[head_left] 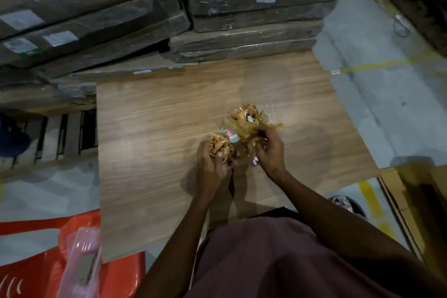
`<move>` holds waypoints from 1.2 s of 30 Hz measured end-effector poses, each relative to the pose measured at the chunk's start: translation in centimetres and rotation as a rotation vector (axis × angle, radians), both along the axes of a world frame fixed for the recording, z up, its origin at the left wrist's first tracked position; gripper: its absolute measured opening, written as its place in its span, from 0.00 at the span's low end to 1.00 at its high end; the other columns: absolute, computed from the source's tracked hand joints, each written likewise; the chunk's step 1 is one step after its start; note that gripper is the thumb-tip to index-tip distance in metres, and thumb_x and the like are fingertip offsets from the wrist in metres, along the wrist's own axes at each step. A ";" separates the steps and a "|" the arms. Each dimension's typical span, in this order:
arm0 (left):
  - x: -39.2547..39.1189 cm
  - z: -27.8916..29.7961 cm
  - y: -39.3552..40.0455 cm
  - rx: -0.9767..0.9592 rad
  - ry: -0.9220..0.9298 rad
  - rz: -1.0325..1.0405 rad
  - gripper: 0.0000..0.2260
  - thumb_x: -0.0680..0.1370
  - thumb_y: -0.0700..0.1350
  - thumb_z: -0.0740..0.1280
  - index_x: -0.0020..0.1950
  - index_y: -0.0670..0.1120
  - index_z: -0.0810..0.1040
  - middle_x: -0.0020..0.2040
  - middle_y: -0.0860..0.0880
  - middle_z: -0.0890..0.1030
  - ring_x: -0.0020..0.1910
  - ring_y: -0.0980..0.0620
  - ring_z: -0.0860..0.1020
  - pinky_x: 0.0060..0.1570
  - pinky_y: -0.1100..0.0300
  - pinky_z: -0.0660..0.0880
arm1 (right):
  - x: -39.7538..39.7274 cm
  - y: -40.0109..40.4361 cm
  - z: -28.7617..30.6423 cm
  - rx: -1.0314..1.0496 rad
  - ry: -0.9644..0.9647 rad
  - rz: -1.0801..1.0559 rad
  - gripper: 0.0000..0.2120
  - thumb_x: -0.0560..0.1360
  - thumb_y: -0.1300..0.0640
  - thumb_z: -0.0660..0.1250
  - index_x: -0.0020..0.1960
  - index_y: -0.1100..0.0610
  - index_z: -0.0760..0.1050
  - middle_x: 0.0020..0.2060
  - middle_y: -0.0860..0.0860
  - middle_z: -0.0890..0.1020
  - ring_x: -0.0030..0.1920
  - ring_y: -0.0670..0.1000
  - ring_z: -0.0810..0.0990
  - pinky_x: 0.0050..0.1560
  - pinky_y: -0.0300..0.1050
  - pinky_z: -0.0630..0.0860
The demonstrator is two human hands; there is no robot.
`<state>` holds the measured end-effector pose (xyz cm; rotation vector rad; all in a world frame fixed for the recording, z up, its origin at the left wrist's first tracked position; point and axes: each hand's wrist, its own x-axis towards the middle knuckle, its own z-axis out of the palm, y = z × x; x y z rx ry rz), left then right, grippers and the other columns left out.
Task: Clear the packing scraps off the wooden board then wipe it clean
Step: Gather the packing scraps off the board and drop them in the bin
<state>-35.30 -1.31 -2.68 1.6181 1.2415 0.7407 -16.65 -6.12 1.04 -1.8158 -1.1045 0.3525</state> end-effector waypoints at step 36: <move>11.6 -3.3 -0.1 0.099 0.410 0.217 0.41 0.74 0.73 0.57 0.76 0.46 0.65 0.79 0.44 0.60 0.78 0.41 0.57 0.74 0.43 0.57 | 12.3 5.7 -7.4 -0.398 -0.033 0.381 0.25 0.77 0.37 0.55 0.59 0.55 0.76 0.79 0.50 0.64 0.81 0.50 0.55 0.78 0.61 0.49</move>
